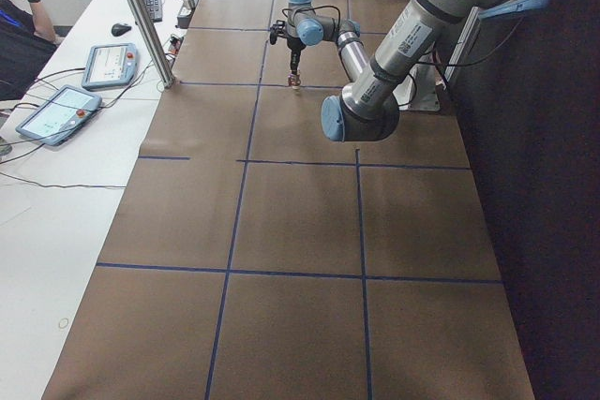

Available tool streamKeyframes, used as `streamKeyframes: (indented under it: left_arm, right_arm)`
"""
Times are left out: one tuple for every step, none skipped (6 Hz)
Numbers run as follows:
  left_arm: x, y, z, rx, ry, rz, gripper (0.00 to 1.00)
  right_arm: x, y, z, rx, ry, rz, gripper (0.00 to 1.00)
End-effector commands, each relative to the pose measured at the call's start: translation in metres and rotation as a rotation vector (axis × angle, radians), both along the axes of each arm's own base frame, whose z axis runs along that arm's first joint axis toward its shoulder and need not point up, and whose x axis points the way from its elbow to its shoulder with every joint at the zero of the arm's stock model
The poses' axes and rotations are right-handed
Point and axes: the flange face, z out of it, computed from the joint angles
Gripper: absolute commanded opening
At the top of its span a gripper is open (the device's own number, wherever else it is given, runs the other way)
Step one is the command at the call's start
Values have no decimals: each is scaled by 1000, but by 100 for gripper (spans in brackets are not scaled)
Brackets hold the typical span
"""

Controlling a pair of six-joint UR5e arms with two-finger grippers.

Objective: Assemble PPR valve and pipe with both arms
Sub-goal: 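Lower the pipe fitting upright onto the table center with the left gripper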

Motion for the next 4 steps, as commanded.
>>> streamKeyframes:
  left_arm:
    - [0,-1,2,0,-3,0,32]
    - [1,-1,2,-1,-4,1,50]
    - [1,-2,5,6,-12,-9,89]
    - [17,13,7,69,-41,-41,100]
  right_arm:
    - [0,0,0,0,0,0,100]
    - [0,0,0,-1,0,1,100]
    - [0,0,0,-1,0,1,100]
    - [0,0,0,-1,0,1,100]
